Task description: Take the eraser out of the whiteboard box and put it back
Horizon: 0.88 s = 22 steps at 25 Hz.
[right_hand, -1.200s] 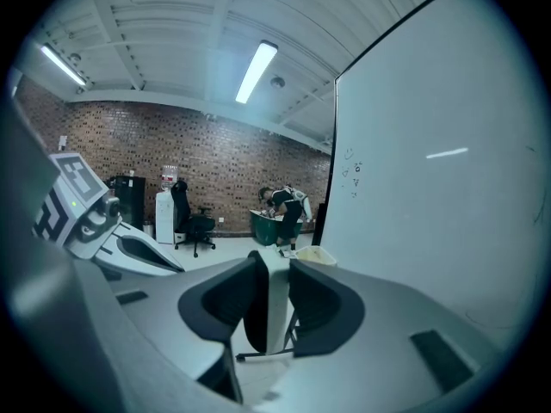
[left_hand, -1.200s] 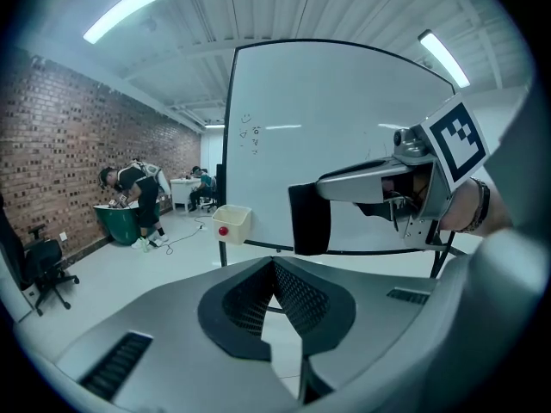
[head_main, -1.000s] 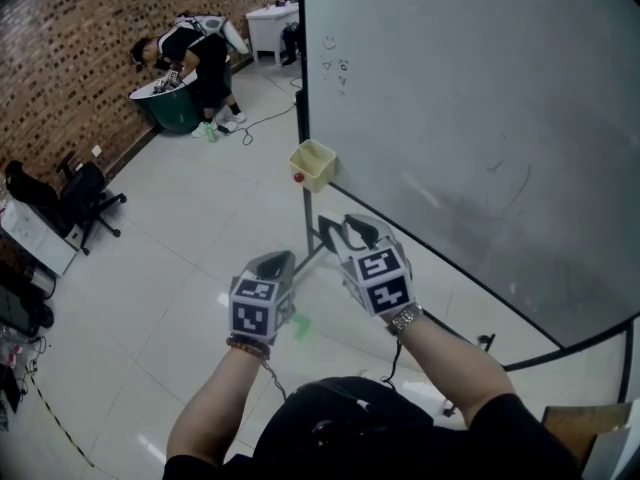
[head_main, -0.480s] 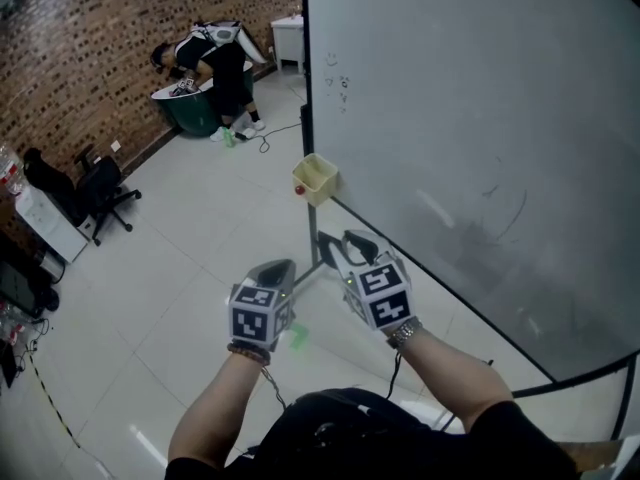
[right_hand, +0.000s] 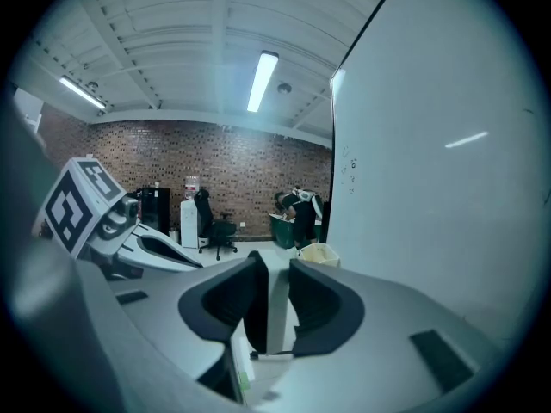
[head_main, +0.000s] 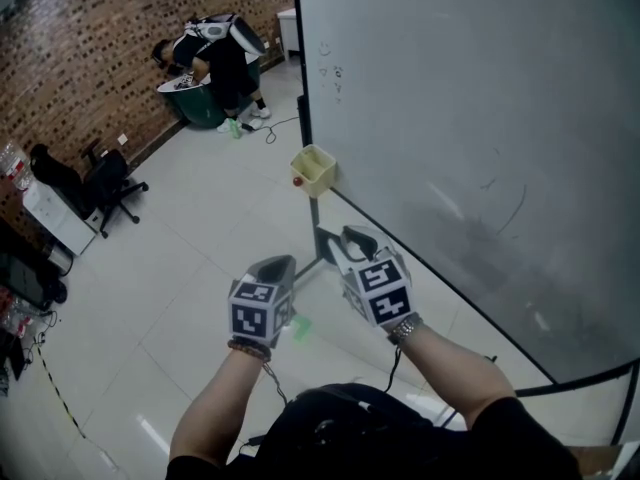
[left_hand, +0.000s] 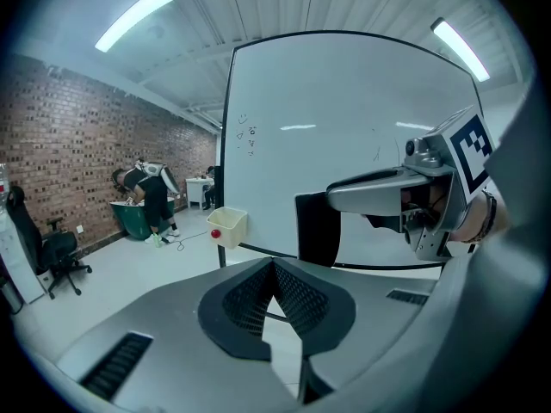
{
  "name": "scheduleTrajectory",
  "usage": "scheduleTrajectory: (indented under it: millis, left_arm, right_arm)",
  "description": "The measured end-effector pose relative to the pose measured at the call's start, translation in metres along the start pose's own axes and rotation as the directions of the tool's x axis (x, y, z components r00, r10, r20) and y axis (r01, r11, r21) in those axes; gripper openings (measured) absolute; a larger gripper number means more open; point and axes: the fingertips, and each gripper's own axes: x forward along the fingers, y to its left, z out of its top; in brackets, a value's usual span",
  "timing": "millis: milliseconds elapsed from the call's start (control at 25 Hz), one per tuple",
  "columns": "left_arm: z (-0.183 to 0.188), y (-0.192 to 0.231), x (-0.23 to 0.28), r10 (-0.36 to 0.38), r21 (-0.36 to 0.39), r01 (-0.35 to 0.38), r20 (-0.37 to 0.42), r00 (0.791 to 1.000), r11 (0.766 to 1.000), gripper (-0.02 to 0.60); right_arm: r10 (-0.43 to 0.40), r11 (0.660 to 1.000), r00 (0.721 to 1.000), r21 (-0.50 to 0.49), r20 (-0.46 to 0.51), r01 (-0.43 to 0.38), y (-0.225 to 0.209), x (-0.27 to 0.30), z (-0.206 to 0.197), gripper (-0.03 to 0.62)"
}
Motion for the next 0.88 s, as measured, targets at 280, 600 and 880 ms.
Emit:
scheduleTrajectory:
  millis: [280, 600, 880]
  left_arm:
    - [0.001, -0.002, 0.0, 0.005, -0.001, -0.005, -0.002, 1.0, 1.0, 0.0]
    - [0.001, -0.004, 0.002, 0.003, 0.011, -0.003, -0.012, 1.0, 1.0, 0.0]
    - [0.012, -0.008, 0.002, -0.02, 0.064, 0.019, 0.012, 1.0, 0.998, 0.001]
  right_arm:
    - [0.008, 1.0, 1.0, -0.002, 0.002, -0.008, 0.0, -0.001, 0.0, 0.148]
    - [0.005, 1.0, 1.0, -0.005, -0.006, -0.005, -0.003, -0.003, -0.003, 0.149]
    - [0.017, 1.0, 1.0, 0.003, -0.003, -0.017, -0.01, -0.006, -0.008, 0.149]
